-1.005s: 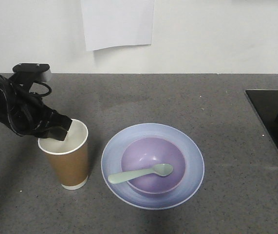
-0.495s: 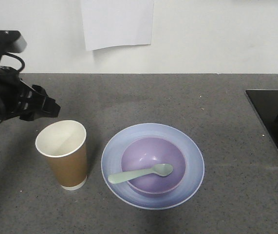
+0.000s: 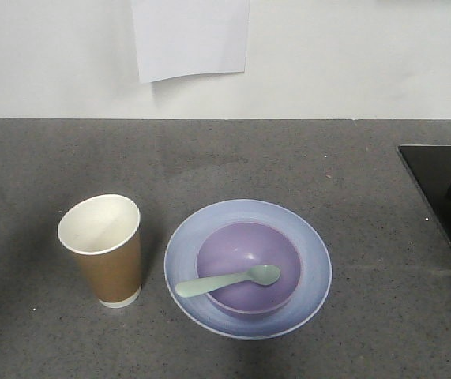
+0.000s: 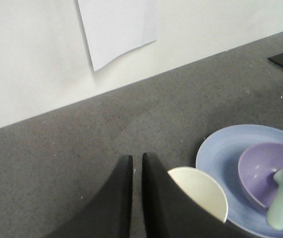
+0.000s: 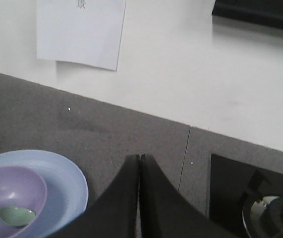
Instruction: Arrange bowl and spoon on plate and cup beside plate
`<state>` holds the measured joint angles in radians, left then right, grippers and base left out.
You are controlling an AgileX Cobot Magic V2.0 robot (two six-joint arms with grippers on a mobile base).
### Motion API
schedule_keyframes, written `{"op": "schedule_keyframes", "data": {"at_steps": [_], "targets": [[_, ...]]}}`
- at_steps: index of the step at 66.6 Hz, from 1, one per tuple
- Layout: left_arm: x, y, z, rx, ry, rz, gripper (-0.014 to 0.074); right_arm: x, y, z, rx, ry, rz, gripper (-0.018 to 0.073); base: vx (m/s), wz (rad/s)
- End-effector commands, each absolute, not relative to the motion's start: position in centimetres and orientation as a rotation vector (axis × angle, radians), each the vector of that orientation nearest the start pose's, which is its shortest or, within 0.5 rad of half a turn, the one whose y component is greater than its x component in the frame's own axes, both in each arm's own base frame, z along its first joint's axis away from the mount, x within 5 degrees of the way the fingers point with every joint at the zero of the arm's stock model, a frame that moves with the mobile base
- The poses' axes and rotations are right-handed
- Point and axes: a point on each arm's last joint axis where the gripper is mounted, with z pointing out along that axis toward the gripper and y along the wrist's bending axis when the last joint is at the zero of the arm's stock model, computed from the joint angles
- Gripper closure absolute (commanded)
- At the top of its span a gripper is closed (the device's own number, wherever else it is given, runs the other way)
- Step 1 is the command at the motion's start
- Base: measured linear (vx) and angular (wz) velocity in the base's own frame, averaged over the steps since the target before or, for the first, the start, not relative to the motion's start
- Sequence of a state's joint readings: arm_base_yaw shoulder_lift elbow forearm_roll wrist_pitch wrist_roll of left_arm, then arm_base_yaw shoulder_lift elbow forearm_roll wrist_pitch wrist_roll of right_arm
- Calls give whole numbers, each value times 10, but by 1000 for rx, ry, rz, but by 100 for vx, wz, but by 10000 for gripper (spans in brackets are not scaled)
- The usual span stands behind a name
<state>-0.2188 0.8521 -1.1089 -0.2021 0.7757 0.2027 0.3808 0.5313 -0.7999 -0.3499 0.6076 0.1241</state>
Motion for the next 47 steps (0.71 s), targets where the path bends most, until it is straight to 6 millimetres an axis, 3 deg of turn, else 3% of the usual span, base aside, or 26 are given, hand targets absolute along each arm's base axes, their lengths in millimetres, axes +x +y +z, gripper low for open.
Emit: {"op": "schedule_keyframes", "data": {"at_steps": [1,10,18,25,32,47], "targets": [[135,-42,419,313,1884,-255,605,99,20,362,-350,1688,-39,565,0,0],[122,-37,367,245,1890,-272,604,99,19,319,-334,1694,-33,565,0,0],[112,-33,318,216,1886,-259,604,94,13,297,-265,1752,-42,565,0,0],[105,-30,291,181,1857,-266,604,88,7,287,-220,1788,-61,565,0,0],[100,-28,280,162,1836,-275,603,86,4,284,-204,1801,-76,565,0,0],[101,-28,282,152,1818,-279,603,86,4,284,-203,1805,-82,565,0,0]]}}
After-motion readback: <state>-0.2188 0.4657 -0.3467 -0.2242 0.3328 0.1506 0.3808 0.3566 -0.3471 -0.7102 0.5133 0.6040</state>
